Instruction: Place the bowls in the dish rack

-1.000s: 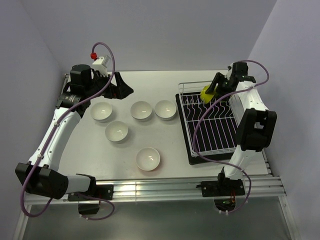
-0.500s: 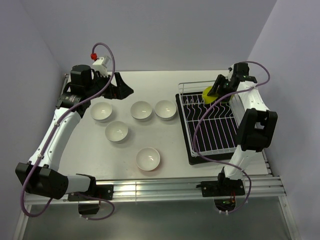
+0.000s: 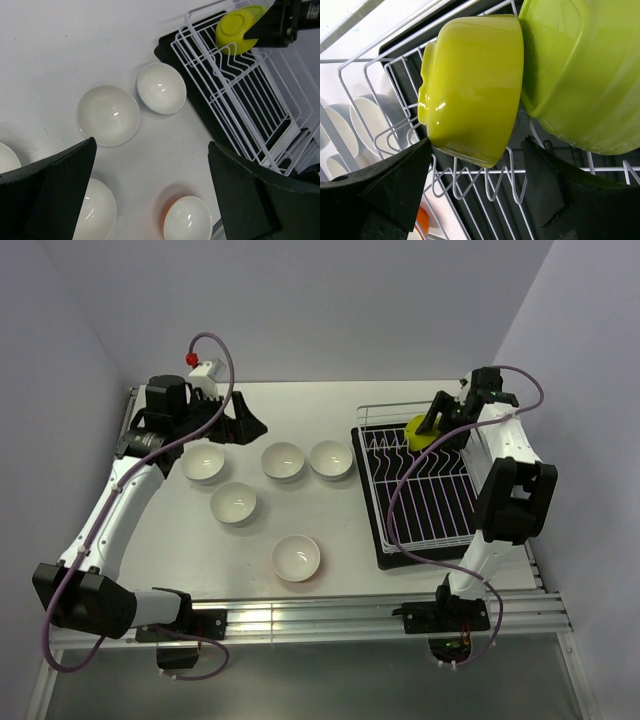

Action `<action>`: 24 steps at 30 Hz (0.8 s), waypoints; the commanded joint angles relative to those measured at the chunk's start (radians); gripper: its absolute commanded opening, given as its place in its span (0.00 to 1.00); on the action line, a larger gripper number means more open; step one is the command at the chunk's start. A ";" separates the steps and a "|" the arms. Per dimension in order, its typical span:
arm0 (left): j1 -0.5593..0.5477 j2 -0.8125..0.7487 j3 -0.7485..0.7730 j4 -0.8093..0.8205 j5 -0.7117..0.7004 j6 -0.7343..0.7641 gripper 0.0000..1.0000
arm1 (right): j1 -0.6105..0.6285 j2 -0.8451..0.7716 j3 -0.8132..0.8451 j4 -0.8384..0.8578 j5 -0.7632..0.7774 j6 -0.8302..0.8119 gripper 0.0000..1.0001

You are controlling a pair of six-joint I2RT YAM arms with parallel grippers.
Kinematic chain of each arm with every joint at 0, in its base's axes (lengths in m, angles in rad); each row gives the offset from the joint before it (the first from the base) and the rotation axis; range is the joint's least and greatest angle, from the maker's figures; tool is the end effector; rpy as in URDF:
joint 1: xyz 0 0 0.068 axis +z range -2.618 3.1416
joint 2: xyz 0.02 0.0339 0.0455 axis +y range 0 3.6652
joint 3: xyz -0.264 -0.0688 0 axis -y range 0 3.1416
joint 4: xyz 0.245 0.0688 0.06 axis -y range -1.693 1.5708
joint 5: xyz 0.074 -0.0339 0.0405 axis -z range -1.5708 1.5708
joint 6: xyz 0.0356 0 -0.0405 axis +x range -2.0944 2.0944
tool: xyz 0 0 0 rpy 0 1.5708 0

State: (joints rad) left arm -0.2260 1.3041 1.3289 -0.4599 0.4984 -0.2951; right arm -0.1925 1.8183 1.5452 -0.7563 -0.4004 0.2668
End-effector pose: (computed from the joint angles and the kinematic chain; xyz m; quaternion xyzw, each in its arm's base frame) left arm 0.2782 -0.0814 0.3899 0.1043 0.8211 -0.3352 0.4500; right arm 0.3872 -0.0613 0.2696 0.1632 0.9317 0.2012 0.2548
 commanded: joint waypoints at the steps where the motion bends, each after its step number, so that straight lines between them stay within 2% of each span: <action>1: -0.004 -0.040 -0.028 0.020 -0.006 0.068 0.99 | -0.015 -0.057 0.044 -0.037 0.040 -0.031 0.81; 4: -0.004 -0.055 -0.062 -0.002 0.020 0.141 0.99 | -0.016 -0.076 0.053 -0.049 0.028 -0.046 0.87; 9: -0.009 -0.060 -0.137 -0.052 0.066 0.281 0.99 | -0.016 -0.125 0.069 -0.067 0.020 -0.067 0.90; 15: -0.078 -0.043 -0.203 -0.137 0.065 0.441 0.91 | -0.025 -0.166 0.067 -0.084 0.023 -0.098 0.91; 24: -0.226 0.026 -0.275 -0.152 -0.026 0.464 0.81 | -0.045 -0.249 0.055 -0.067 -0.057 -0.170 0.89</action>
State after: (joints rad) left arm -0.4286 1.3071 1.0672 -0.6098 0.5156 0.1390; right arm -0.2306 1.6447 1.5707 -0.8307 -0.4164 0.1398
